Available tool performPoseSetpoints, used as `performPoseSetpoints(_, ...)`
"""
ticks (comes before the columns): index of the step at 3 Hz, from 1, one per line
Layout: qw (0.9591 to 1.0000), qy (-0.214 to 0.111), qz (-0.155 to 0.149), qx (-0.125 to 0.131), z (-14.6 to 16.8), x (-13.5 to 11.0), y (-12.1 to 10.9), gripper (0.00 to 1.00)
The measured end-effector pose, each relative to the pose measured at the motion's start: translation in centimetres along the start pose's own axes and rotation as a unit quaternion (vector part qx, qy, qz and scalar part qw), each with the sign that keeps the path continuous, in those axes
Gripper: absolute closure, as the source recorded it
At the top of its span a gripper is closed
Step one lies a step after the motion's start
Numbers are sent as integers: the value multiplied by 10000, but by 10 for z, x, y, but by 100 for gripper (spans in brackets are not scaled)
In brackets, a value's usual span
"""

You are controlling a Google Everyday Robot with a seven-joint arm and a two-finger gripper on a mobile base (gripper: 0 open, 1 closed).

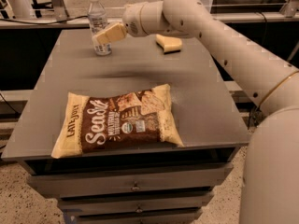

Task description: Knock blue plastic bottle over

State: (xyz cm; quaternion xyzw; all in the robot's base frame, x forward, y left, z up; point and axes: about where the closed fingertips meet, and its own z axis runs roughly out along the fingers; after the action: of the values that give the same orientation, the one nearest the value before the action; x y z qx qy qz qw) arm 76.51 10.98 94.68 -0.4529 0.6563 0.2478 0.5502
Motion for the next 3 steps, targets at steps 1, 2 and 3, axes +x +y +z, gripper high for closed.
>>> performPoseSetpoints(1,9998,-152,23,-87,32,-5,-4,0)
performPoseSetpoints(2,9994,-272,97,-188,57,-10,-2,0)
performPoseSetpoints(3,9988,-363,145,-295,74,-15,3,16)
